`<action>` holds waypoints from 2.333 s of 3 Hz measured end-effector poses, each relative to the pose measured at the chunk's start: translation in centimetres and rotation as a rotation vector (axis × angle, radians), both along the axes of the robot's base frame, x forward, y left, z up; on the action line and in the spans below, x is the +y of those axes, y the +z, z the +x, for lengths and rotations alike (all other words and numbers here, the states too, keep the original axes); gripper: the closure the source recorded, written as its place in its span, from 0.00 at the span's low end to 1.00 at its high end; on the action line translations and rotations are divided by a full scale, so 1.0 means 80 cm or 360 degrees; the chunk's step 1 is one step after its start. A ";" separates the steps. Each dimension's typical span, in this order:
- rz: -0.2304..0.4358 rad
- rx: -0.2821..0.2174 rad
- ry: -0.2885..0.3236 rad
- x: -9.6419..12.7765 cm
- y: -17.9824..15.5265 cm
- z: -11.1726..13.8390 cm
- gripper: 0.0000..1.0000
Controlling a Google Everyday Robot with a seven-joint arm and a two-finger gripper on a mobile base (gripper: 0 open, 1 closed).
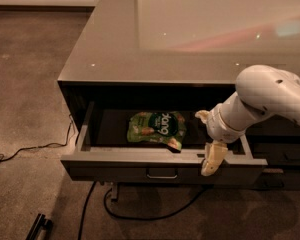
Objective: Open top drawer
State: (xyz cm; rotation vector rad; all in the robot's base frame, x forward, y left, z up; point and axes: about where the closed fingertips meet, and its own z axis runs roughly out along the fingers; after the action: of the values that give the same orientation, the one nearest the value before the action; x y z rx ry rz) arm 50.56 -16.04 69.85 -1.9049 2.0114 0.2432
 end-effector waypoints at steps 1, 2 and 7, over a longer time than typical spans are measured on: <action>-0.0004 -0.0043 -0.0039 -0.007 0.011 -0.004 0.00; -0.0013 -0.0088 -0.0060 -0.014 0.021 0.002 0.18; 0.0013 0.0056 -0.0039 -0.014 -0.038 0.043 1.00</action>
Offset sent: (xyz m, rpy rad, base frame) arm 0.0080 -0.0193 0.0288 -0.0153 -0.0952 -0.0578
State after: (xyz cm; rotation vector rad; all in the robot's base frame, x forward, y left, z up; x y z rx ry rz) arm 53.96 -17.17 66.83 -1.8824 2.0523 0.2801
